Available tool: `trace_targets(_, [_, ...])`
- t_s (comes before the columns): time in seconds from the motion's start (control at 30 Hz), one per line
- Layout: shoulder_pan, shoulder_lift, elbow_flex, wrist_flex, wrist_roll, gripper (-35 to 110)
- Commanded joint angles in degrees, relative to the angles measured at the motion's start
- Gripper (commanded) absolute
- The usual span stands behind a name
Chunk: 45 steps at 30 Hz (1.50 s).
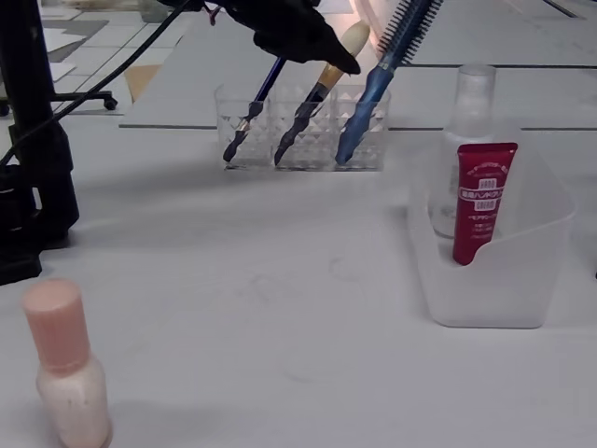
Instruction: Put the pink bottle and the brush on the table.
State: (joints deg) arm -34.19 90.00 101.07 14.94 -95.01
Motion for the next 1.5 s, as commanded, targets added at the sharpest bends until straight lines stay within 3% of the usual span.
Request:
trace_targets(0.0, [-0.97, -0.70, -3.25, -1.41, 0.35, 42])
trace_targets(0.6, [-6.86, -12.39, -10.63, -7.73, 3.25, 35])
trace_targets(1.47, [-7.91, -14.77, -13.10, -7.47, 3.60, 18])
